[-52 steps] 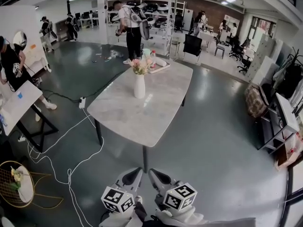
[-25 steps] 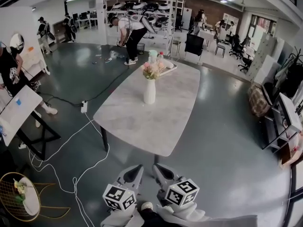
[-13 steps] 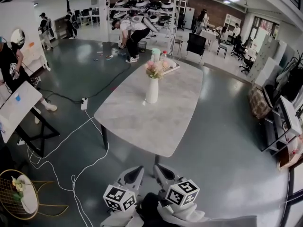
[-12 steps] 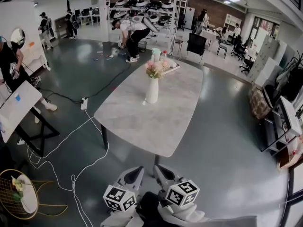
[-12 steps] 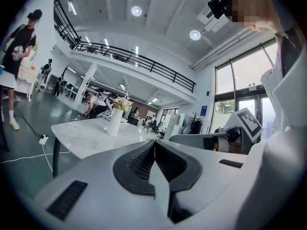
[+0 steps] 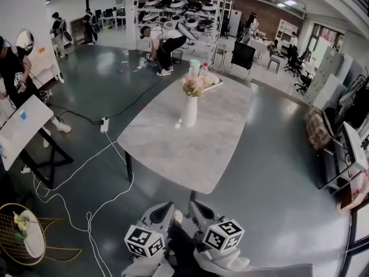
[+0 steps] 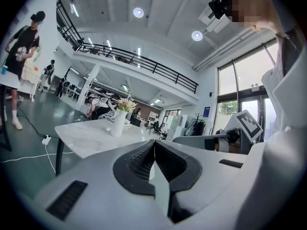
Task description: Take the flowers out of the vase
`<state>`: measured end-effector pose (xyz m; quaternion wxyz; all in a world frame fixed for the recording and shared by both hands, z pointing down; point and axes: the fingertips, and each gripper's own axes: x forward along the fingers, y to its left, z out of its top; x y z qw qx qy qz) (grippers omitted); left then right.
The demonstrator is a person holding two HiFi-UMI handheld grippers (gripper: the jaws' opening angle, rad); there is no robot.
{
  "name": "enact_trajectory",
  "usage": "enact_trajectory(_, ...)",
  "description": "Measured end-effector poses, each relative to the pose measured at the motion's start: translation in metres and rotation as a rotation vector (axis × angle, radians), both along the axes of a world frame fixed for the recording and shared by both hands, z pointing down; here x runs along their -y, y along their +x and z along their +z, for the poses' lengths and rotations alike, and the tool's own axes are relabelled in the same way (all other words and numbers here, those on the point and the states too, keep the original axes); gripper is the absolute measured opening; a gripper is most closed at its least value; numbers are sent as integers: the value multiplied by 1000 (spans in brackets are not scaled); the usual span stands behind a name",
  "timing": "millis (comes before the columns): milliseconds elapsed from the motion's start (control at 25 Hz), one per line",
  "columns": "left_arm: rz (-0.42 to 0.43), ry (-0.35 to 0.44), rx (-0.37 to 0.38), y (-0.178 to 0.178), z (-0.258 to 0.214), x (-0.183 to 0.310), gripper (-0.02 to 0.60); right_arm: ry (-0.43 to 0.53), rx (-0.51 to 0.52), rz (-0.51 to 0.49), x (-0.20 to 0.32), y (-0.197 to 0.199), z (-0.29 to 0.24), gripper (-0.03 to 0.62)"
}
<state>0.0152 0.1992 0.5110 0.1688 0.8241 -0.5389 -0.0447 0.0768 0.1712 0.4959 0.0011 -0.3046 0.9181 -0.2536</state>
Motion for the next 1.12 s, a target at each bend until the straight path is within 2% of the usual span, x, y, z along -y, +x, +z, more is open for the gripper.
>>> enact_trajectory(240,3,-4,1,-6,3,19,2,-43,47,5,21,-9,0,-2)
enact_trajectory(720,14,-3,-3,-31,3,88,3,-26,19,17,88,-35,-1,-2)
enact_trajectory(880,24,-4,-7,-30,1,116,2,-6,9,25,117,-36,-6,-2)
enact_trajectory(1120,38,-10,-9,-38,-3,156,2,-12,34,14,157,-50,-14,-2)
